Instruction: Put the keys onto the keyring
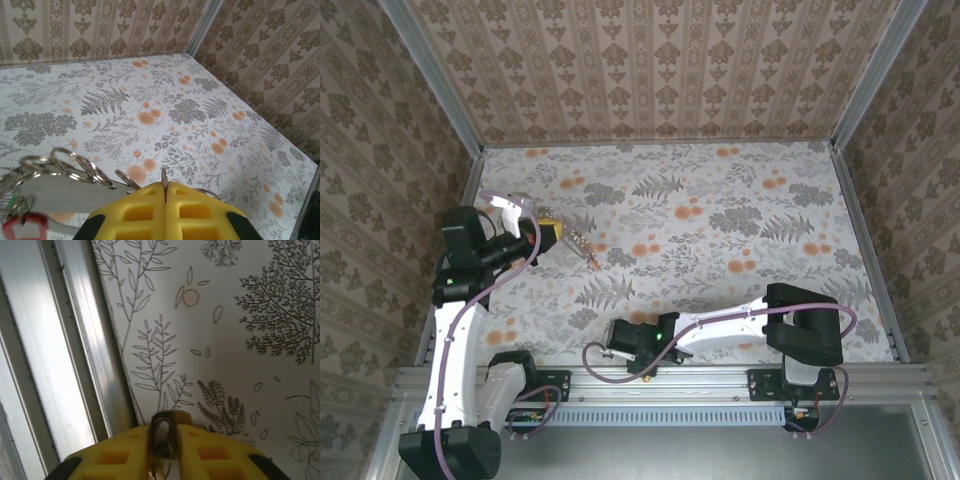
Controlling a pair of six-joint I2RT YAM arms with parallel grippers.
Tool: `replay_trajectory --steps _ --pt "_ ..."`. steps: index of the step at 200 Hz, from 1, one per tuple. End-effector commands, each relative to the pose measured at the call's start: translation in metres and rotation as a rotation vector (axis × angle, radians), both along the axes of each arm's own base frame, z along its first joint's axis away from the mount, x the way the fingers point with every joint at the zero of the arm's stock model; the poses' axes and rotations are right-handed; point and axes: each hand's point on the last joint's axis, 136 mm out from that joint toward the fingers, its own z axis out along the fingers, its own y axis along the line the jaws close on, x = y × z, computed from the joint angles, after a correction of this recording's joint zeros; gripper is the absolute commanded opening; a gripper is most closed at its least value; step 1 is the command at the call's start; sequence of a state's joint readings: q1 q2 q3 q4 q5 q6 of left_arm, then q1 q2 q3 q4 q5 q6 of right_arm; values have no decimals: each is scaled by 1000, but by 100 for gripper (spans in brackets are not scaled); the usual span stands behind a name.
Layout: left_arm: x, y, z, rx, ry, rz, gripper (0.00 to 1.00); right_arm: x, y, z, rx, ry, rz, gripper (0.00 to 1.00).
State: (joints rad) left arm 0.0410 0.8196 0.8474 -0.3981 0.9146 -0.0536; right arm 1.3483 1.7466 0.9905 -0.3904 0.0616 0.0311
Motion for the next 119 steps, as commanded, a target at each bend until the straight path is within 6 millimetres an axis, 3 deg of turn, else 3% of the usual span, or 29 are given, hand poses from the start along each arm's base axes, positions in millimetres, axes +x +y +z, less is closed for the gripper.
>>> replay_trajectory --steps 1,62,85,119 --pt "-3 1 24 -3 -67 4 0 11 -23 -12 -66 -23 -25 16" --pt "-5 0 26 -5 -75 -5 0 53 -35 -12 11 59 -164 12" --pt "-6 -1 26 -6 -77 -11 0 56 -31 -6 32 72 -157 13" --pt "-6 -1 25 -12 -77 -16 0 54 -25 4 77 112 -156 23"
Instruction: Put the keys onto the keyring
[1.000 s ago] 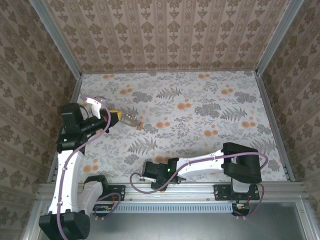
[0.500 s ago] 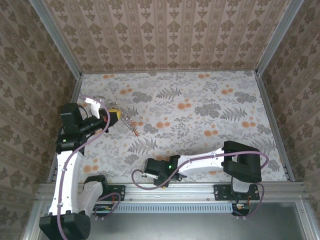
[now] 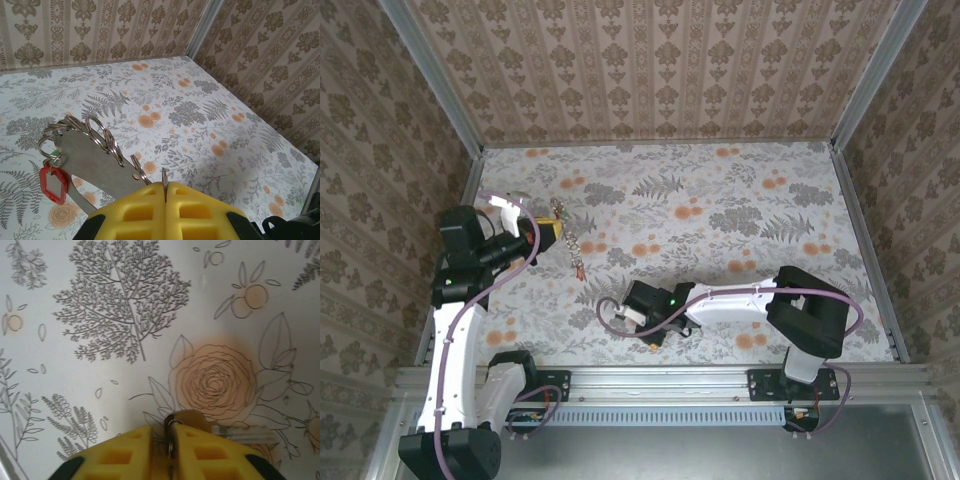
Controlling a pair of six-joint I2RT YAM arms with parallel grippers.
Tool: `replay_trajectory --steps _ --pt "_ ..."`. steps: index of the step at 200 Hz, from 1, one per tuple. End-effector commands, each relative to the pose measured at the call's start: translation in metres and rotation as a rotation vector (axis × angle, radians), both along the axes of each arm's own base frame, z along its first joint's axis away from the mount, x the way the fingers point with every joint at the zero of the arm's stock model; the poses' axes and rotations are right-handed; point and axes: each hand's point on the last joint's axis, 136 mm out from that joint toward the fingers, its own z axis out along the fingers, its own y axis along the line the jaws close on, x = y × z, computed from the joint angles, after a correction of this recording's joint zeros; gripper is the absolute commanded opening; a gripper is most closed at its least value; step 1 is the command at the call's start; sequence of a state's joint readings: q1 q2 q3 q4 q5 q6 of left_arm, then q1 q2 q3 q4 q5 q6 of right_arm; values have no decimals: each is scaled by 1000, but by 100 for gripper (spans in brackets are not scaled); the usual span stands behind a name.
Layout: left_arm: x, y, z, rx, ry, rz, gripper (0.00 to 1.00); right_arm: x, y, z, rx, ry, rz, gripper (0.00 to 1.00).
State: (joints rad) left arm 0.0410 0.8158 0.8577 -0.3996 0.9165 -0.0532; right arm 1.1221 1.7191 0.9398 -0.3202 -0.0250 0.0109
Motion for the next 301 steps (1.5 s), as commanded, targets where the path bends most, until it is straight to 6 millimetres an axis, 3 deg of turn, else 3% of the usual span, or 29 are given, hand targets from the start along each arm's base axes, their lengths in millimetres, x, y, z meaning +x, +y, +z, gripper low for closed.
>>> replay_trajectory --steps 1,59,113,164,200,250,301 --pt "-5 -1 21 -12 -66 -16 0 -10 -3 4 14 56 22 23" --pt "-6 -3 20 -16 -66 -26 0 -6 -17 1 -23 52 -1 15" --pt "-5 -4 21 -18 -64 -33 0 -3 -20 5 -5 50 -6 0" --pt "-6 -4 22 -15 -70 -33 0 6 -23 20 46 34 -38 0" --pt "-6 -4 21 -11 -72 -32 0 13 -28 54 206 51 -92 0" --pt "-7 -6 20 -11 -75 -47 0 -2 -25 108 441 107 -29 0" --pt "-28 -31 28 5 -129 -203 0 -4 -22 172 655 140 6 0"
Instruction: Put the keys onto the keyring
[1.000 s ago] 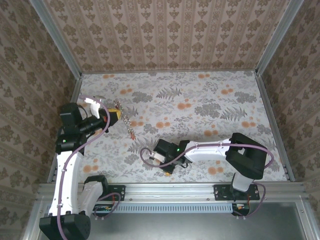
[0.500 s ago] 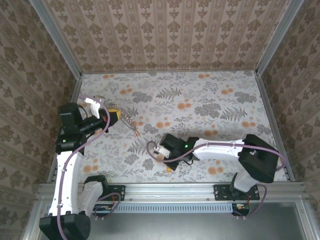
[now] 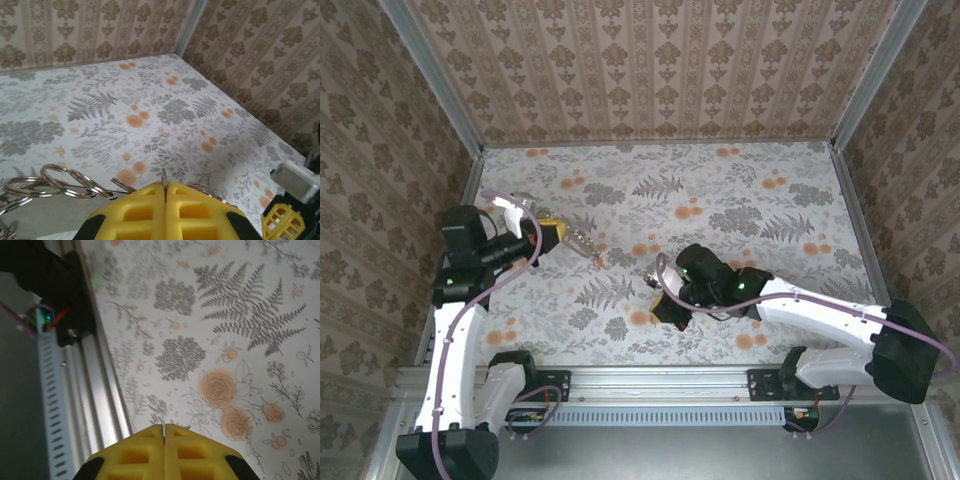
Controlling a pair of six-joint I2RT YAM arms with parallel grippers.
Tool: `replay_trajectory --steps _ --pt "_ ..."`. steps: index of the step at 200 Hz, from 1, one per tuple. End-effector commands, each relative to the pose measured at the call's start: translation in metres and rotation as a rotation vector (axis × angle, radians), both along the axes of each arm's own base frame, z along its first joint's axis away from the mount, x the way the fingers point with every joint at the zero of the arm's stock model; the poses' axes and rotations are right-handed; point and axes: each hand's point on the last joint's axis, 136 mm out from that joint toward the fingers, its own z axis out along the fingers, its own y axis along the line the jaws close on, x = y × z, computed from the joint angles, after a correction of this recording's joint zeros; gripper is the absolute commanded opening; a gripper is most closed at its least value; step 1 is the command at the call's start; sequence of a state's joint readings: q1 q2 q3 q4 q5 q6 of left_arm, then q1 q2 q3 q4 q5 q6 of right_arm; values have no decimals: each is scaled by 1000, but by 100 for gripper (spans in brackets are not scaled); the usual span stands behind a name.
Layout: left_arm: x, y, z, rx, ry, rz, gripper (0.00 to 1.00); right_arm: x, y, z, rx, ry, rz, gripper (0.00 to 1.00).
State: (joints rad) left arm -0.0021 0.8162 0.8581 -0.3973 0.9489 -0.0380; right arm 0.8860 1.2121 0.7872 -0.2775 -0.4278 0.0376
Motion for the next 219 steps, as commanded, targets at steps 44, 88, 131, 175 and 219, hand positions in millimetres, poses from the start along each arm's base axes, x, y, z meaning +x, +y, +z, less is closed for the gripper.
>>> replay_trajectory --steps 44,88,131,175,219 --pt "-57 -46 30 62 -239 -326 0 13 -5 113 321 -8 -32 0" --pt "-86 -66 32 74 -362 -461 0 23 -12 179 473 -32 -75 0" --pt "-108 -85 33 73 -446 -584 0 28 -6 220 640 -50 -80 0" --pt "-117 -93 35 58 -458 -651 0 27 10 221 682 -45 -49 0" --pt "-119 -98 39 20 -462 -697 0 28 23 212 658 -39 -11 0"
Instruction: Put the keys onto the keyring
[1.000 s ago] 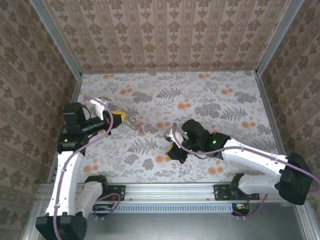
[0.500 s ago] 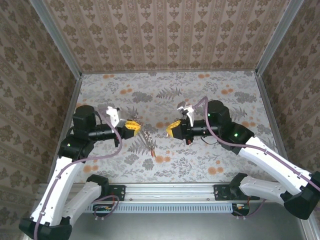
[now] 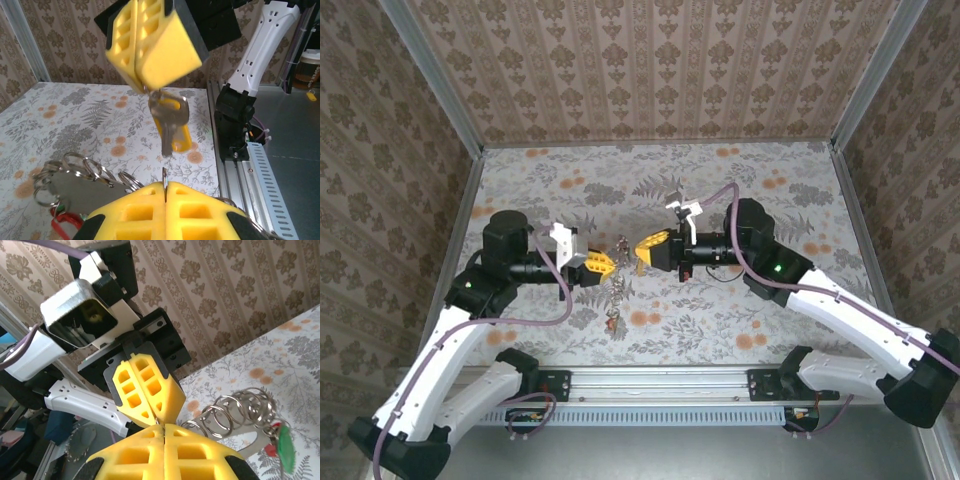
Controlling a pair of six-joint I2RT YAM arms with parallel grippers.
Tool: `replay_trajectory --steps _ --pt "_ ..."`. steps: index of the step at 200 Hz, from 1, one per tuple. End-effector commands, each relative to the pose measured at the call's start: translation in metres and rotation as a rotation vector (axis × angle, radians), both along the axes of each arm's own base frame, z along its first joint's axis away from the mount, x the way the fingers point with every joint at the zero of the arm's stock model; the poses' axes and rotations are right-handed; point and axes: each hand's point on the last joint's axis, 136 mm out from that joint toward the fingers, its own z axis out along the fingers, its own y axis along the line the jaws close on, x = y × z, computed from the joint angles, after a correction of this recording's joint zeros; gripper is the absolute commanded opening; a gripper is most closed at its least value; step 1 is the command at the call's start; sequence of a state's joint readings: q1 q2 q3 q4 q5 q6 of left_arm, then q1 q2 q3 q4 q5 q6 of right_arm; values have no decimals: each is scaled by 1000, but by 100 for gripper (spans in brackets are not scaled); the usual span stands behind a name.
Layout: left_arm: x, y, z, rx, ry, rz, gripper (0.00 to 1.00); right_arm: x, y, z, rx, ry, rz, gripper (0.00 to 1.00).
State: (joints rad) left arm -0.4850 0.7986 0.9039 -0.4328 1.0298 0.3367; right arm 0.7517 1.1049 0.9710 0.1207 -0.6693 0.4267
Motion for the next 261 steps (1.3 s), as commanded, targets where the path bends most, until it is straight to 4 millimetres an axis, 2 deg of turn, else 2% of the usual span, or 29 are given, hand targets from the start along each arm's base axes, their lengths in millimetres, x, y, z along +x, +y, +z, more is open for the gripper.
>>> replay_trajectory --steps 1,53,126,142,186,261 --pt "-8 -4 19 -59 -67 -77 0 -4 6 8 33 -25 42 0" --pt "-7 -9 19 -77 -42 -119 0 -2 13 0 9 -64 59 0" --pt "-7 -13 19 -90 -10 -162 0 -15 11 5 50 -213 86 0" --pt "-7 -13 20 -96 -4 -168 0 -20 13 0 26 -251 93 0" --pt "-8 -13 21 -103 17 -187 0 -26 3 1 0 -363 53 0" --pt "-10 -13 25 -120 29 -208 0 -26 3 2 5 -391 50 0"
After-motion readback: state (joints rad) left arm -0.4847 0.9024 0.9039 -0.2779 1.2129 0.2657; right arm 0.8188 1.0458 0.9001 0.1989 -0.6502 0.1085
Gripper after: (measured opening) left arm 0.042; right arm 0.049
